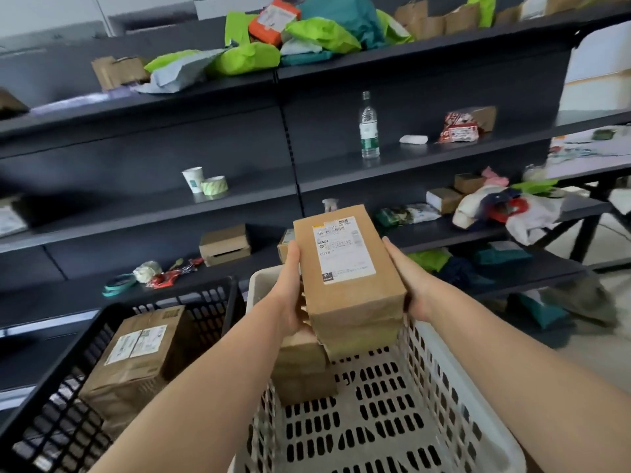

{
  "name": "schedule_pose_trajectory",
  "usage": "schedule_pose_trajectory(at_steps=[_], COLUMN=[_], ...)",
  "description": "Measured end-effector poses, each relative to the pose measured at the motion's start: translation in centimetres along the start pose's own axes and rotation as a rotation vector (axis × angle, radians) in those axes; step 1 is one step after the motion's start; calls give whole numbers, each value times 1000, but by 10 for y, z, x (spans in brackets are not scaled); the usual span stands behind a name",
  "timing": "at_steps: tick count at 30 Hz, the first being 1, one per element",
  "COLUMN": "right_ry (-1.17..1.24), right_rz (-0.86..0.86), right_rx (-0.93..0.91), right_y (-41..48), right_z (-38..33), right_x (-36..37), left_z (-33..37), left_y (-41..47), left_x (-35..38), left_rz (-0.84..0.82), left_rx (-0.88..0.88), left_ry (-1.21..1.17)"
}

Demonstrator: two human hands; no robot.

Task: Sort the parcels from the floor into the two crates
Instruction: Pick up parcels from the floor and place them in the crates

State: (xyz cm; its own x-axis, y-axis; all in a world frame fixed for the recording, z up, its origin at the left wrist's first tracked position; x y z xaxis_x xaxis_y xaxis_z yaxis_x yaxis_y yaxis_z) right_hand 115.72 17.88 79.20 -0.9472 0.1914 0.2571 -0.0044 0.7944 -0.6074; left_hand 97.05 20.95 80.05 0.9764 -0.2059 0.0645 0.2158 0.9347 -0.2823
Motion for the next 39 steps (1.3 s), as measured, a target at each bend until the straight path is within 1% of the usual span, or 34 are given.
schedule_pose_trajectory(at_steps=[2, 5, 6, 9, 11, 12, 14, 17, 20, 23, 25, 30, 33, 36, 39], right_ry=[-15, -157, -215, -392, -526, -554, -557, -566, -577, -624, -656, -857, -898, -919, -981], right_rz=[39, 214, 224, 138, 135, 154, 190, 241, 264, 317, 329, 252, 307, 360, 319], right_rx=[18, -33, -51, -91, -156, -193, -228, -273, -319, -364, -352, -207, -227, -341, -447], right_y=[11, 21, 22, 28, 32, 33, 37, 39, 37, 35, 37, 46, 47, 38, 28], right_z=[-2, -8, -8, 2, 8, 9, 11, 10, 7, 3, 5, 21, 16, 14, 21], right_x=[-5, -15, -11, 10, 18, 20, 18, 14, 15, 15, 13, 18, 21, 36, 69], left_z=[-5, -16, -20, -28, -36, -39, -41, -39, -39, -43, -44, -44, -45, -38, -31], left_y=[10, 20, 20, 6, 1, 1, 4, 8, 8, 10, 10, 6, 9, 7, -1], left_x=[-2, -9, -5, 16, 24, 25, 23, 19, 6, 1, 3, 12, 11, -2, -34], left_rz=[64, 187, 176, 64, 48, 56, 90, 124, 208, 225, 218, 186, 163, 246, 428], left_rx=[1, -7, -7, 1, -3, 10, 44, 87, 93, 90, 92, 78, 140, 187, 178], left_ry=[-37, -4, 1, 16, 85, 125, 166, 157, 205, 212, 204, 291, 246, 225, 226])
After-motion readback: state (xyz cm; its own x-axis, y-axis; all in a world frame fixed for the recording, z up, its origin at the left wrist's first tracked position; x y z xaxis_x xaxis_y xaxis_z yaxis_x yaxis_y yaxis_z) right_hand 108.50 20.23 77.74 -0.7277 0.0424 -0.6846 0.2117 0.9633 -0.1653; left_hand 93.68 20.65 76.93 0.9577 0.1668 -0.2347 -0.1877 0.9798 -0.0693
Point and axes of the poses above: each hand's wrist, its own y-axis towards the middle knuckle, its own x-axis out of the palm, z = x × y, the point moved 7 cm from there along y, towards the middle knuckle, and after that the axes turned 14 degrees about x, right-handed, at the moved point
